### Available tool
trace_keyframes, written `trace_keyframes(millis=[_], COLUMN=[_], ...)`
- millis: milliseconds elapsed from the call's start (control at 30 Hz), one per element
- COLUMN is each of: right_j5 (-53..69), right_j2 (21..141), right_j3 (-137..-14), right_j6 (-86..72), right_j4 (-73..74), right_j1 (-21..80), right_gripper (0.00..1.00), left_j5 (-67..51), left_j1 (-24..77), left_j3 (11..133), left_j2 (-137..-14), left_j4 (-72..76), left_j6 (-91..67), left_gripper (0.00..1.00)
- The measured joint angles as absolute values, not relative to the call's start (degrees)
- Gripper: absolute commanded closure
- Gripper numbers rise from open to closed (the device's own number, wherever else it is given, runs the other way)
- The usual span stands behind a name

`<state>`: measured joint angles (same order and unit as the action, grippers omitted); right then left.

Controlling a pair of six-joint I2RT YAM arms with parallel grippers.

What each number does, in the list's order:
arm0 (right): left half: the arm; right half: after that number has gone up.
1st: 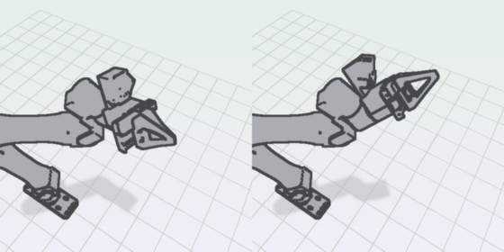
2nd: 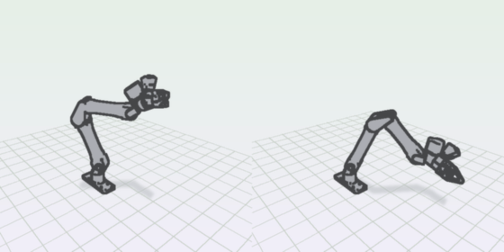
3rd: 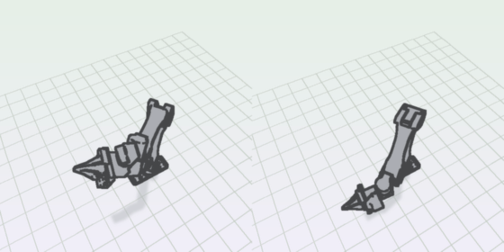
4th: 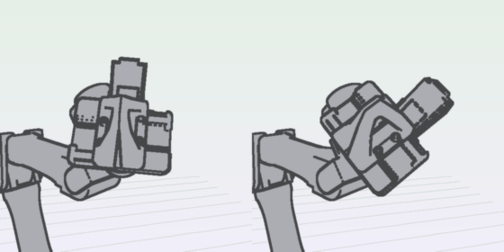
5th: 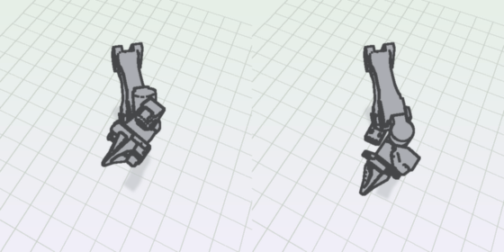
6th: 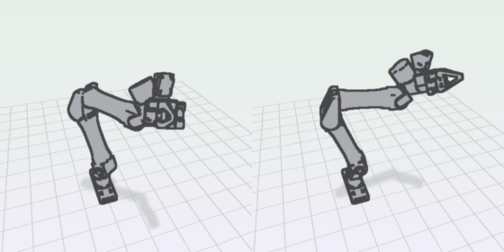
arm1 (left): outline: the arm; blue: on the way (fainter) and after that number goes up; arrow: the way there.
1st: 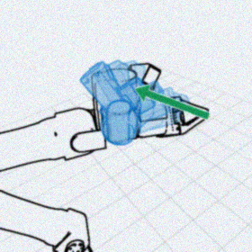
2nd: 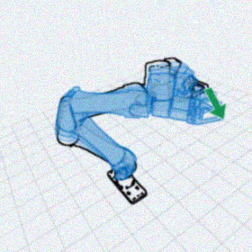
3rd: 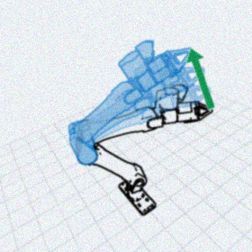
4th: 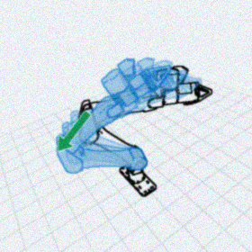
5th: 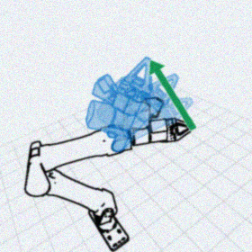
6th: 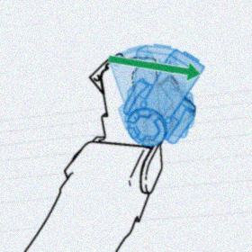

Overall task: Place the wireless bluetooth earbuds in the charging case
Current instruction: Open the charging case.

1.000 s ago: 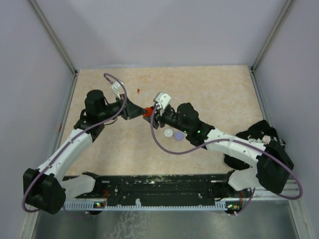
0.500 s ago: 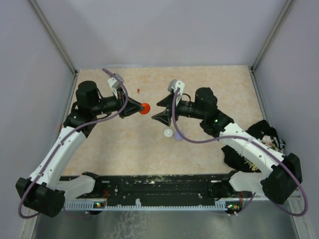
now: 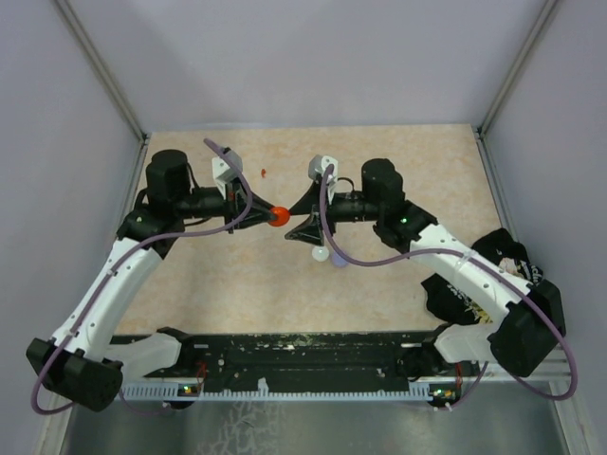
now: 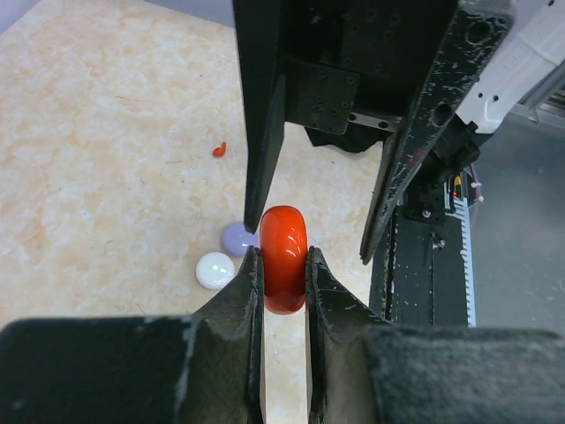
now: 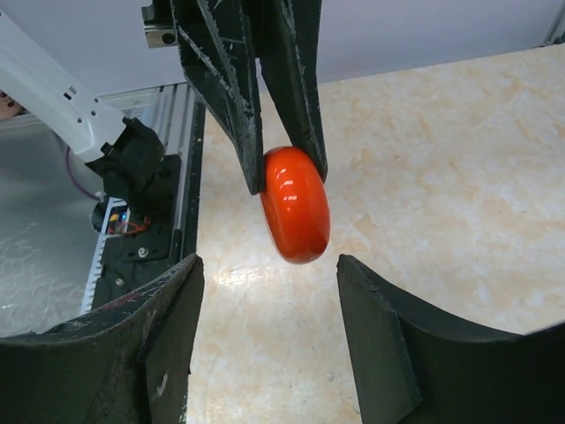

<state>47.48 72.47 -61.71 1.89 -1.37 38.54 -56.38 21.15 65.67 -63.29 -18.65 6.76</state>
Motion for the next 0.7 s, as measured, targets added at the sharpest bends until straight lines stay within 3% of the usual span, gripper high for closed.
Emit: trace_keyframes(millis=[467,700], right_j5=[55.35,56.95], right_j2=[76.64,76.64], right_j3=[-62.81,-62.81], right_j6=[-1.04,-1.76], right_j4=[-4.97,-6.13], right_j1=[38.54,38.44], right_gripper=[0.65,0.67], left_j5=[-59.29,-60.16], left_j1=[24.12,24.12], left_j3=[66.63,66.61], left_j2=[-64.73,-64.47], left_j4=[-18.63,-17.41], left_j6=[7.73,6.55], left_gripper=[0.97,1.00])
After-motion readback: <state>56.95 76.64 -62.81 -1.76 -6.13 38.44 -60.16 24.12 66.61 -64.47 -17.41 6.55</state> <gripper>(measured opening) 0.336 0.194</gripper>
